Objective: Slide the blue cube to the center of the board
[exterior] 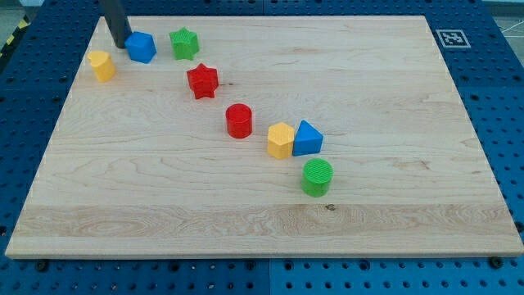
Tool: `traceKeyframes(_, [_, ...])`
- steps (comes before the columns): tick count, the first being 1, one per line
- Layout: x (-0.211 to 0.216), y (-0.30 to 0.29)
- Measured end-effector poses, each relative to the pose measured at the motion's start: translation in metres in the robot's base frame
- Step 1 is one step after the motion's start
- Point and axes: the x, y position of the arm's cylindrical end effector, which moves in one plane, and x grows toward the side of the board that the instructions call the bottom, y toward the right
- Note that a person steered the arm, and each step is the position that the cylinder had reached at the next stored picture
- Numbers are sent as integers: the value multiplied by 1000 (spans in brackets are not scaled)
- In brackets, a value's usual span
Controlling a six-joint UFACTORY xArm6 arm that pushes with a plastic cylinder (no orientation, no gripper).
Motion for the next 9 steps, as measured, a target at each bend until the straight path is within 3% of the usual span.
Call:
traceKeyframes(3, [86,21])
traceKeyframes(4, [84,17])
traceKeyframes(6, [-23,16])
traceKeyframes(7, [-43,16])
traceKeyframes(9, [-22,46])
